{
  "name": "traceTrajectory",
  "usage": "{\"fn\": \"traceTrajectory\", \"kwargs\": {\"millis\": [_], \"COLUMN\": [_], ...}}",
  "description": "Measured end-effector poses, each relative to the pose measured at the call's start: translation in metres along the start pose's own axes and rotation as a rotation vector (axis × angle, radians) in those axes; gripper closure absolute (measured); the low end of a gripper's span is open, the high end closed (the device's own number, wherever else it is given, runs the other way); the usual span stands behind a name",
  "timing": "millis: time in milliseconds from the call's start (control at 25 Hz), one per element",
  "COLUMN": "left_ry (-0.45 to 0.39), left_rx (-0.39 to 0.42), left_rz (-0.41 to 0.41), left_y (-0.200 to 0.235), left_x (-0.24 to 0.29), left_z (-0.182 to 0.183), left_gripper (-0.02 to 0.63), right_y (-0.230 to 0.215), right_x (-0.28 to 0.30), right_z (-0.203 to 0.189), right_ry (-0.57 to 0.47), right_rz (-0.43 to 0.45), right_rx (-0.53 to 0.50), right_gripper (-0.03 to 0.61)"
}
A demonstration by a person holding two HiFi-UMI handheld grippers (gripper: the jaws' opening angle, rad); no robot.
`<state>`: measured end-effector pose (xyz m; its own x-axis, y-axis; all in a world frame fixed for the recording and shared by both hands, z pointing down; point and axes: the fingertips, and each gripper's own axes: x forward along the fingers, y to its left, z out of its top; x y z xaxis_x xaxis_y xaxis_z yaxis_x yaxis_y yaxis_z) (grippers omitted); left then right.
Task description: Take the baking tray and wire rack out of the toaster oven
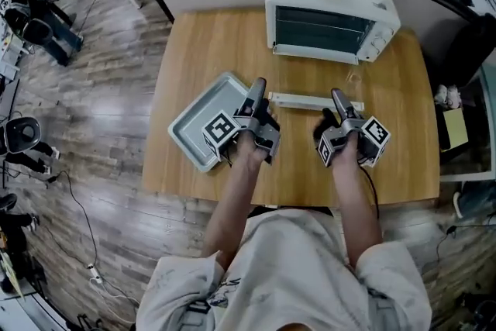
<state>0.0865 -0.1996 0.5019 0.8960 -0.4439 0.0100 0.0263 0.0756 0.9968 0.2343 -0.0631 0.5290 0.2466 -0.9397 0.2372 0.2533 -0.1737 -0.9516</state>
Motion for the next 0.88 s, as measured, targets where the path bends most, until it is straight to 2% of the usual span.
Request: {"fn": "traceTrajectory", "kwargs": {"millis": [200, 400, 680, 880], "left_ry": [0.064, 0.09, 0.06, 0.013], "left_rx": [0.006, 0.025, 0.025, 0.063], "left_rz": [0.032, 0.046, 0.042, 0.076], "left_y": [0.01, 0.015, 0.018, 0.03], "left_x": [0.027, 0.056, 0.114, 0.158], "left_z": [-0.024, -0.034, -0.018, 0.001], "left_gripper": [0.152, 0.153, 0.16, 0.212], "right_y": [0.01, 0.022, 0.041, 0.045], "right_x": [-0.01, -0.002, 0.048, 0.09], "right_z": [0.028, 0.056, 0.099, 0.131], "right_ry": [-0.064, -0.104, -0.141, -0.167], "right_rz": [0.031, 0.072, 0.106, 0.097], "right_rx": [-0.047, -0.07, -0.086, -0.089], "right_gripper": [0.222, 0.225, 0.236, 0.242]}}
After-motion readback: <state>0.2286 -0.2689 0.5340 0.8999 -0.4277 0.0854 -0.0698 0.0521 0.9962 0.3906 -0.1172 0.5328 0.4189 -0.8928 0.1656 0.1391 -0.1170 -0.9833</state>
